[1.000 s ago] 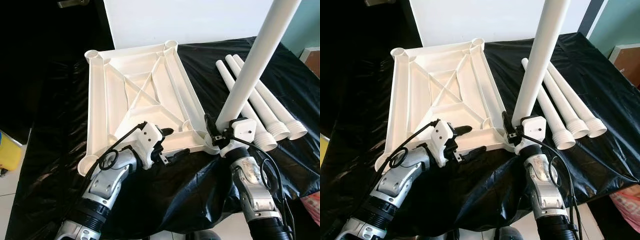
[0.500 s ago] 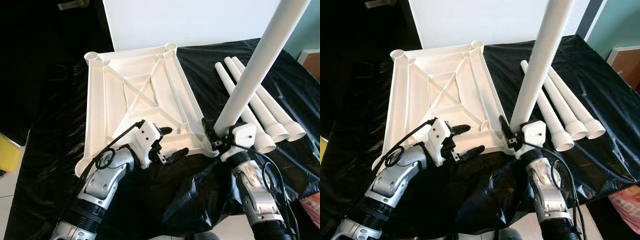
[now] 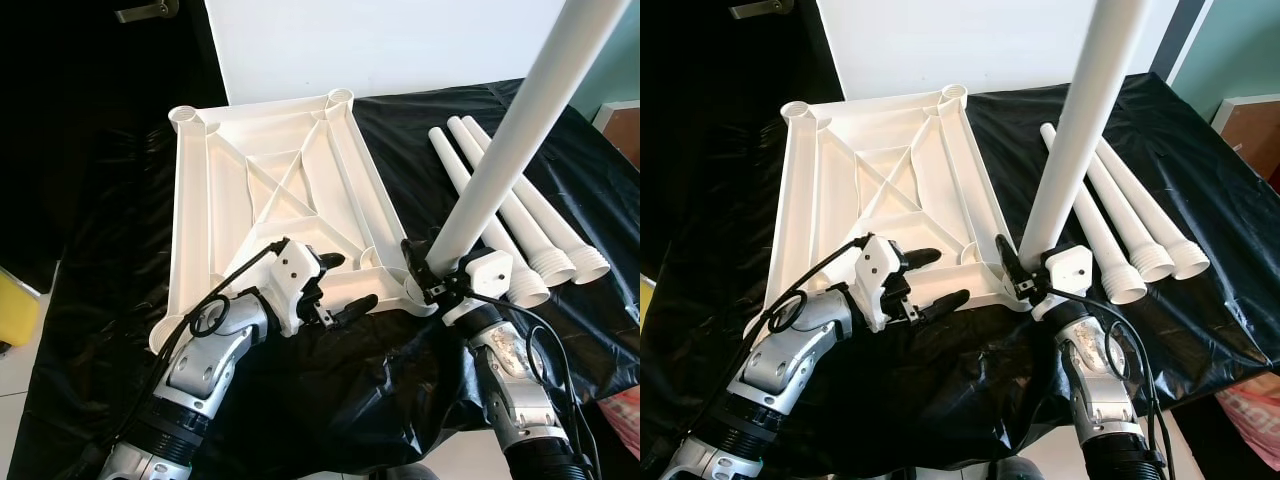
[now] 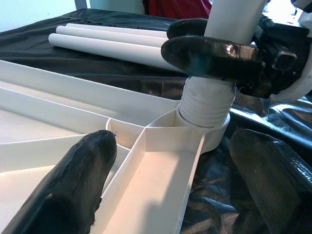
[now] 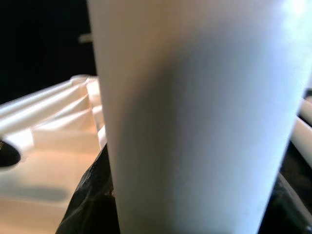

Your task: Building children table

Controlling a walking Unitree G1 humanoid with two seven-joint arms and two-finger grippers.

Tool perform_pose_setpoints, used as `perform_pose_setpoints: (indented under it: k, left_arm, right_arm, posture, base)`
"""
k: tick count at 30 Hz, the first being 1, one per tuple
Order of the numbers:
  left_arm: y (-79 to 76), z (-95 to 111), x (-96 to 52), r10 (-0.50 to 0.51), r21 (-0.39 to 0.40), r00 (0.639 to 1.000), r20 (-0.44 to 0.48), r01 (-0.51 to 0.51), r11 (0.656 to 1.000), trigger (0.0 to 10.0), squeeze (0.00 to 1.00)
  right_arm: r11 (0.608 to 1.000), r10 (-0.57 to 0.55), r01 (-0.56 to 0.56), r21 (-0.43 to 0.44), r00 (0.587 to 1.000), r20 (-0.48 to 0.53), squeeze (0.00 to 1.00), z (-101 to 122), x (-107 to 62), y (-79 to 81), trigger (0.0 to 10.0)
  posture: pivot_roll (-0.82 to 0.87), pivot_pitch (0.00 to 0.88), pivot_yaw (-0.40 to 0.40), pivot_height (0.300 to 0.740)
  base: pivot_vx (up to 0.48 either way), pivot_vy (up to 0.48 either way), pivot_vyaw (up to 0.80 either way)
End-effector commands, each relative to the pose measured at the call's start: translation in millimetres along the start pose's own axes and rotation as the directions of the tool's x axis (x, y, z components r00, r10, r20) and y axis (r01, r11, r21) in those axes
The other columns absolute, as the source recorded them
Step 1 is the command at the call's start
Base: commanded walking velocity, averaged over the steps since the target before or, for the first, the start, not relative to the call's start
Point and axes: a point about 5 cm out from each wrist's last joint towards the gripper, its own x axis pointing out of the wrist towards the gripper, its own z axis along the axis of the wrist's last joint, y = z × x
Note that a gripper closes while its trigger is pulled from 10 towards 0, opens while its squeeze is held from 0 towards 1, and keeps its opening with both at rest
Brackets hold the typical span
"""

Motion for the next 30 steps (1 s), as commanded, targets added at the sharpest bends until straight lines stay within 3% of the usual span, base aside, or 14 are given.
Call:
perform_pose_setpoints:
  k: [1,9,15,17,22,26,30]
  left_arm:
    - [-3.5,-0.5,-0.5,-0.039,-0.004,0.999,-0.007,0.039,0.999,10.0,0.0]
    - [-2.2,0.8,-0.4,-0.034,-0.004,0.999,-0.006,0.034,0.999,10.0,0.0]
    - [-1.0,1.9,-1.1,-0.031,0.0,0.999,-0.009,0.031,1.0,10.0,0.0]
    - [-0.4,2.3,-1.6,-0.027,0.001,1.0,-0.009,0.027,1.0,10.0,0.0]
    - [0.9,3.2,-1.8,-0.017,0.003,1.0,-0.006,0.017,1.0,10.0,0.0]
    - [1.2,3.3,-1.9,-0.016,0.002,1.0,-0.007,0.016,1.0,10.0,0.0]
    - [1.3,3.5,-1.8,-0.015,0.003,1.0,-0.007,0.015,1.0,10.0,0.0]
  right_arm:
    - [0.995,-0.021,0.036,0.096,0.988,-0.152,0.0,-30.1,-17.7,1.8,10.0]
    - [0.98,-0.07,0.092,0.179,0.989,-0.127,0.0,-31.0,-17.0,-0.5,10.0]
    - [0.994,-0.029,0.04,0.1,0.994,-0.109,0.0,-28.9,-17.9,3.4,10.0]
    - [0.999,0.021,-0.019,0.027,0.996,-0.088,0.0,-25.5,-18.4,9.8,10.0]
    - [0.993,0.092,-0.096,-0.061,0.993,-0.07,0.0,-23.4,-19.4,17.1,10.0]
    - [0.991,0.107,-0.113,-0.076,0.991,-0.078,0.0,-24.2,-19.5,18.5,10.0]
    - [0.995,0.09,-0.093,-0.026,0.992,-0.093,0.0,-27.5,-19.5,17.3,10.0]
  posture:
    - [-0.03,0.115,0.013,0.74]
    - [-0.03,0.113,0.018,0.74]
    - [-0.03,0.114,0.021,0.74]
    - [-0.03,0.115,0.022,0.74]
    - [-0.02,0.113,0.023,0.74]
    - [-0.03,0.114,0.024,0.74]
    - [-0.03,0.113,0.024,0.74]
  base:
    - [0.0,0.0,0.0]
    - [0.0,0.0,0.0]
    - [0.0,0.0,0.0]
    - [0.0,0.0,0.0]
    - [0.0,0.0,0.0]
    - [0.0,0.0,0.0]
    - [0.0,0.0,0.0]
